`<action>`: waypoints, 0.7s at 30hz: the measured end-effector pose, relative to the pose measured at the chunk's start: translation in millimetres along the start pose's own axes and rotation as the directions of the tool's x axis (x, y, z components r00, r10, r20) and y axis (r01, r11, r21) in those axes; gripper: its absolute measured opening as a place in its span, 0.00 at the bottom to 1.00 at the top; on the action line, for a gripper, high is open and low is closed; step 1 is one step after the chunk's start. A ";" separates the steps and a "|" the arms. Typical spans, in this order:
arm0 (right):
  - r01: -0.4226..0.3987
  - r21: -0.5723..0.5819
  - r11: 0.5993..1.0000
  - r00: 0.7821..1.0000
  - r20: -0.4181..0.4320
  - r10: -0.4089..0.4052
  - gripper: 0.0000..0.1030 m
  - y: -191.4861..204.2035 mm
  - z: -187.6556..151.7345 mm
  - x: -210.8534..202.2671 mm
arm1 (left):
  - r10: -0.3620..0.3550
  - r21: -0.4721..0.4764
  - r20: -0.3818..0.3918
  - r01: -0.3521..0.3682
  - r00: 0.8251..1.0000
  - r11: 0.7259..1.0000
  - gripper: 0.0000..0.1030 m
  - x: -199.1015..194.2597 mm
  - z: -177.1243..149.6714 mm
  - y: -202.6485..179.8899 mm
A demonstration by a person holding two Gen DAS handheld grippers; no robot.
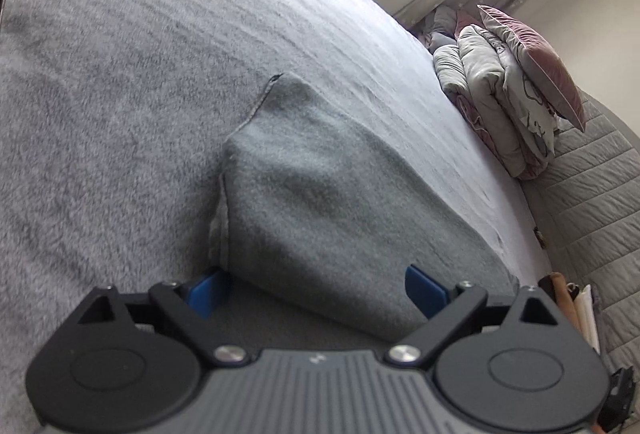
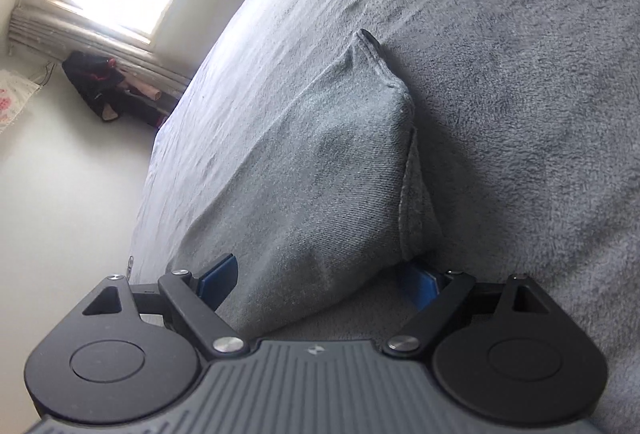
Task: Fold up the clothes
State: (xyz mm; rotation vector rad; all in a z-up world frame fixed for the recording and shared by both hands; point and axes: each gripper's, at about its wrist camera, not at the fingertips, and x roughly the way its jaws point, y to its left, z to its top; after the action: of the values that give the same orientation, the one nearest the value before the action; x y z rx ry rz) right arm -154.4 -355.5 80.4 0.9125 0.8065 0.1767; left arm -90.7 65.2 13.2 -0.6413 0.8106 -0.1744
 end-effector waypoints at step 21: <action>-0.010 0.014 1.000 0.998 0.057 0.010 0.88 -1.4 7.4 14.7 | 0.026 0.032 0.068 -0.029 0.997 0.999 0.94 10.6 8.8 -2.9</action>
State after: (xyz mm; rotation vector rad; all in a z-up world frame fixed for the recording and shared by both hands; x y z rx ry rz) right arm -139.3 -354.3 73.8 0.9315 0.7512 0.1529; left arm -76.8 63.0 12.9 -0.6016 0.7501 -0.1402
